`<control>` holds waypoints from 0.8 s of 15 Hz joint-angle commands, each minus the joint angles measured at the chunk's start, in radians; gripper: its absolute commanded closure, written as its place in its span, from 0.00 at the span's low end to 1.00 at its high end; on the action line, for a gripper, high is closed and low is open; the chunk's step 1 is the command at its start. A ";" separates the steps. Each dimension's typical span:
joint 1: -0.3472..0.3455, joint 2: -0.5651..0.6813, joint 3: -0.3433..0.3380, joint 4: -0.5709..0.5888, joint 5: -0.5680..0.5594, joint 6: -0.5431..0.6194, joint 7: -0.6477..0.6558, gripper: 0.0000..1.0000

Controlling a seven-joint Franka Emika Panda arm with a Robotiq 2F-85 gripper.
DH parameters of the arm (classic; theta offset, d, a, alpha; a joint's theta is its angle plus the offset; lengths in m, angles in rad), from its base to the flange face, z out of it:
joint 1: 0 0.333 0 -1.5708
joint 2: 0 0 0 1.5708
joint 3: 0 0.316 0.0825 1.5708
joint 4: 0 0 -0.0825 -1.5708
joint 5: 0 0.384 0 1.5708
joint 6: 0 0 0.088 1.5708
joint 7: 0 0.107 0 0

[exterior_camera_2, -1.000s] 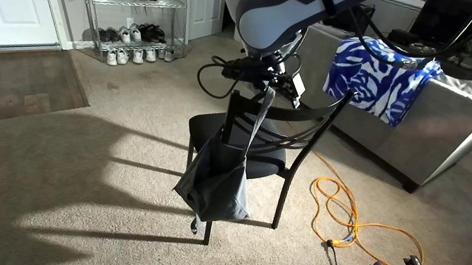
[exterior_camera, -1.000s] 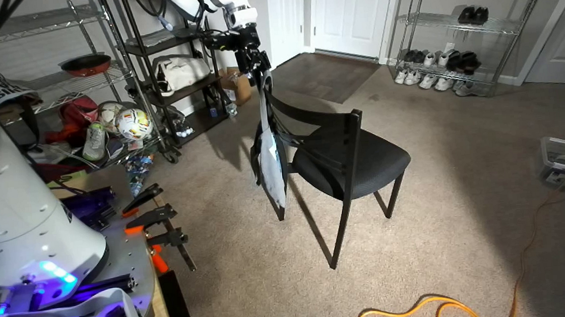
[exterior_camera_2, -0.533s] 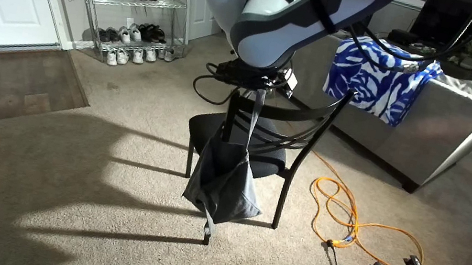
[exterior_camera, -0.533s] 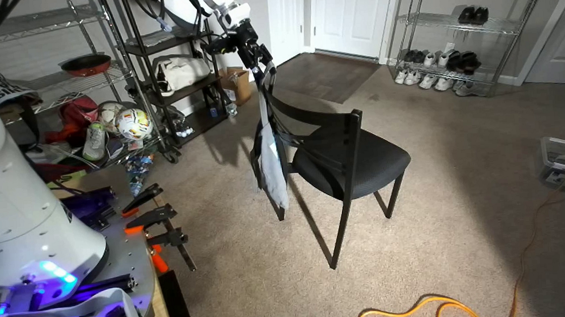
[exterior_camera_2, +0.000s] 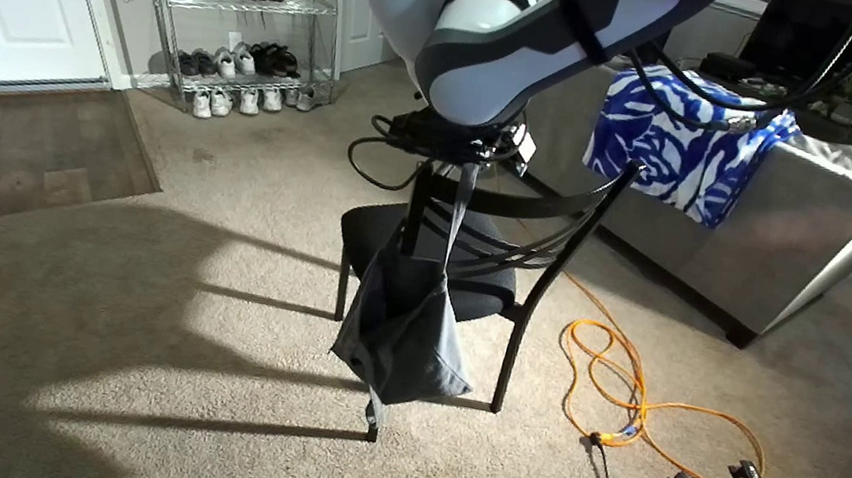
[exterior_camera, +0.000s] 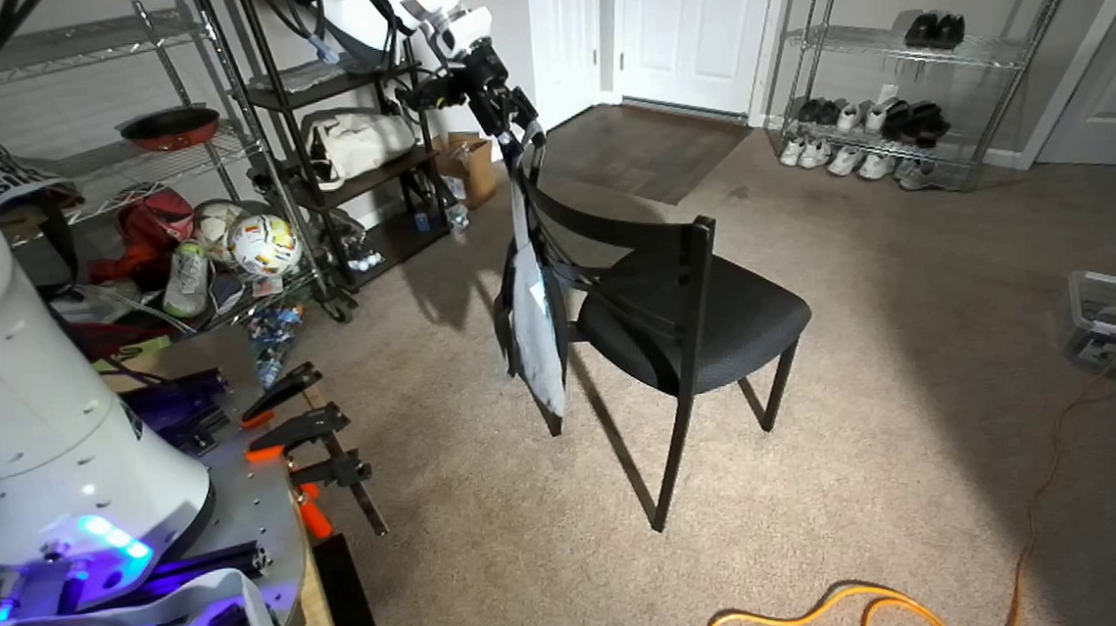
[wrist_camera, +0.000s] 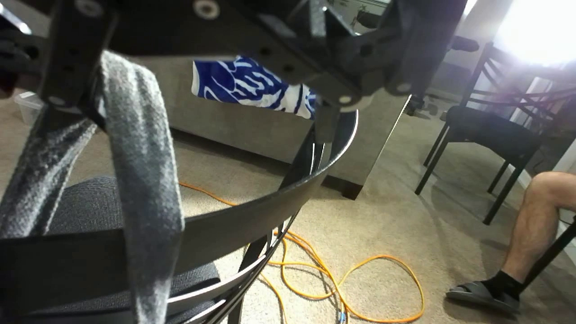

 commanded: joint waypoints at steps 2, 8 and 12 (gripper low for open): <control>-0.004 0.007 0.011 0.006 -0.015 0.000 0.017 0.00; -0.005 -0.010 -0.002 -0.046 -0.148 0.223 0.160 0.00; -0.035 0.001 0.017 -0.052 -0.121 0.292 0.164 0.00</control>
